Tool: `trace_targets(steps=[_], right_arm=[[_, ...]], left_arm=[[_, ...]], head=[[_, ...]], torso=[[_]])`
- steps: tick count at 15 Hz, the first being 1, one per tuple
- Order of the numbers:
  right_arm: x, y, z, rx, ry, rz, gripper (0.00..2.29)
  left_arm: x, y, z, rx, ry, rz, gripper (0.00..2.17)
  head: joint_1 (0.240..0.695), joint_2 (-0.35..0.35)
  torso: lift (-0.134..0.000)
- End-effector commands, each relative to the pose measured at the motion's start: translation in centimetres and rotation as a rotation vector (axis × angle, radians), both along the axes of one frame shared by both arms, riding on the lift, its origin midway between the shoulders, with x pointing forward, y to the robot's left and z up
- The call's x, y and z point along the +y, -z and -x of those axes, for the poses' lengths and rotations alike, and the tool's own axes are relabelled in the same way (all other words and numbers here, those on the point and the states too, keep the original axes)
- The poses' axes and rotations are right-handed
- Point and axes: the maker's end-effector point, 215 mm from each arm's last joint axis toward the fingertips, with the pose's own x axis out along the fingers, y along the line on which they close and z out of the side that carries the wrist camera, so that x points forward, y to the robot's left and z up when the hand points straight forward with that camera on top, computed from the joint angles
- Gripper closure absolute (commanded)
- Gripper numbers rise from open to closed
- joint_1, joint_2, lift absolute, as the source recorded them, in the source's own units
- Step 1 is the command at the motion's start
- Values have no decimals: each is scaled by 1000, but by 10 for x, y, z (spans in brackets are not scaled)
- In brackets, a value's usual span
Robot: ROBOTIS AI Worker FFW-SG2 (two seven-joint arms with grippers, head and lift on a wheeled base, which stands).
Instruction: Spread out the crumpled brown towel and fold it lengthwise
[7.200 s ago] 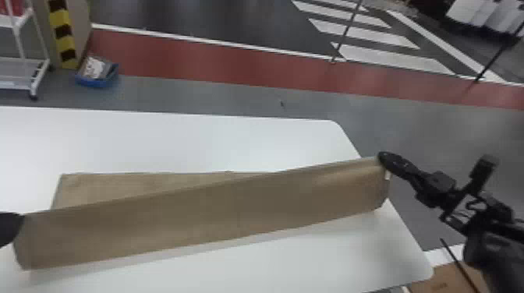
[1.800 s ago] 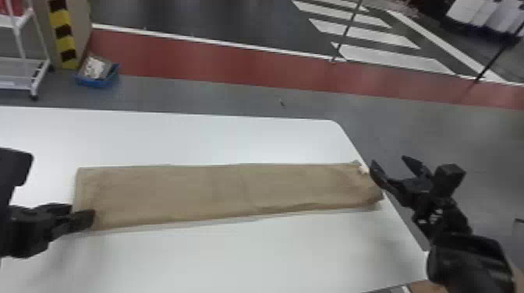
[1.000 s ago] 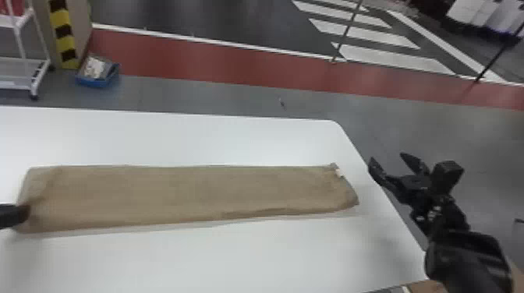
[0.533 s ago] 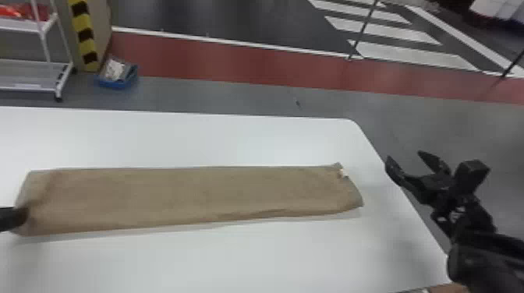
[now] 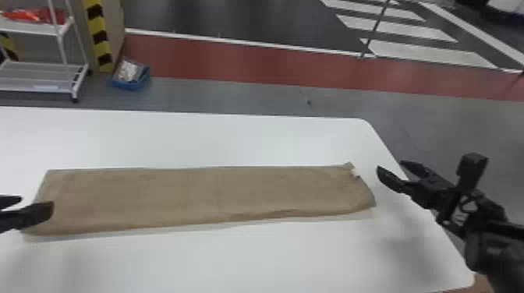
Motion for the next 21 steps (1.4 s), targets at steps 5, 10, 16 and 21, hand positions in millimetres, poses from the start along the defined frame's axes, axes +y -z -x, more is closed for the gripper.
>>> trace_targets(steps=[5,10,16,21], right_arm=[[31,-1,-14,141,-92,-76,49],[53,-8,-9,239,-206,-61,124],[46,-11,-8,257,-187,-5,221],[38,-5,1,300,-159,46,282]], left_arm=[[11,-23,-59,-3,-51,57,39],[6,-8,-52,203,-100,100,39],[4,-7,-48,294,-113,125,39],[-3,11,-41,335,-111,127,39]], head=[[695,-198],[695,-159],[695,-163],[695,-168]], torso=[[-123],[-123],[-123],[-123]])
